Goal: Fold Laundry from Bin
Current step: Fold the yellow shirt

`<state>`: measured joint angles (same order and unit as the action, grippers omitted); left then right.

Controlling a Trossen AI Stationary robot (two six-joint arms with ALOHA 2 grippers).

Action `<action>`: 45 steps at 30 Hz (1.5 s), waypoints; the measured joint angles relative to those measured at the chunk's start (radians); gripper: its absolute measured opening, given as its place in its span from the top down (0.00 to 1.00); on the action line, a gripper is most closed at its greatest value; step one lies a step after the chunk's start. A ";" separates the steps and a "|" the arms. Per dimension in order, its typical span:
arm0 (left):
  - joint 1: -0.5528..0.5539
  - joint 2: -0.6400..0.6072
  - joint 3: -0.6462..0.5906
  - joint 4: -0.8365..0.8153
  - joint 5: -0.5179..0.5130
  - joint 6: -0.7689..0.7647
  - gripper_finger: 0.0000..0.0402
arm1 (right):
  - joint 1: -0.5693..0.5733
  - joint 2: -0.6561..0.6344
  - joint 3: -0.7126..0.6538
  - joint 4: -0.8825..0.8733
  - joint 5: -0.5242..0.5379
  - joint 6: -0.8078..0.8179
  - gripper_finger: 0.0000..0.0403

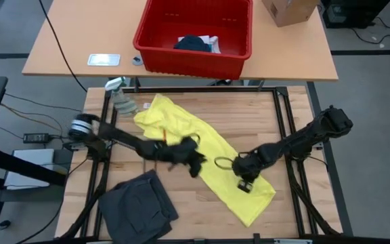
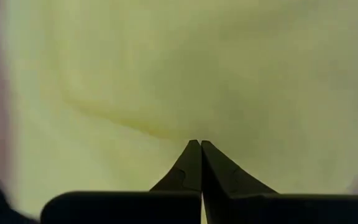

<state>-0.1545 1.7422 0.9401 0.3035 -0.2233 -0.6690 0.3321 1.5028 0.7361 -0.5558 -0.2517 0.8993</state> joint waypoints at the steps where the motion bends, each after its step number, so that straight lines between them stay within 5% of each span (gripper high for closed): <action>1: -0.025 0.055 0.025 0.029 -0.035 -0.029 0.72 | 0.032 0.005 -0.001 -0.028 0.015 -0.008 0.99; 5: -0.104 0.260 0.192 0.010 -0.069 -0.209 0.72 | 0.155 0.033 -0.004 0.008 0.045 0.028 1.00; 12: -0.248 0.462 0.552 -0.195 -0.069 -0.319 0.72 | 0.322 0.168 0.017 0.516 -0.031 0.120 1.00; 18: -0.337 0.478 0.764 -0.562 -0.071 -0.291 0.72 | 0.372 0.135 0.062 0.451 0.092 0.084 0.94; 28: -0.458 0.477 0.821 -0.614 -0.087 -0.202 0.71 | 0.475 0.173 0.062 0.495 0.370 -0.258 0.62; 32: -0.510 0.485 0.821 -0.618 -0.146 -0.213 0.71 | 0.493 0.223 0.063 0.534 0.413 -0.389 0.57; 36: -0.532 0.494 0.821 -0.631 -0.149 -0.218 0.70 | 0.492 0.251 0.064 0.542 0.376 -0.380 0.65; 42: -0.547 0.495 0.820 -0.632 -0.141 -0.217 0.70 | 0.516 0.201 0.062 0.548 0.338 -0.246 0.95; 45: -0.552 0.495 0.820 -0.576 -0.110 -0.154 0.70 | 0.526 0.157 0.063 0.584 0.299 -0.202 0.96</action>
<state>-0.7065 2.2375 1.7603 -0.2726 -0.3330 -0.8228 0.8583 1.6601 0.7990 0.0279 0.0468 0.6974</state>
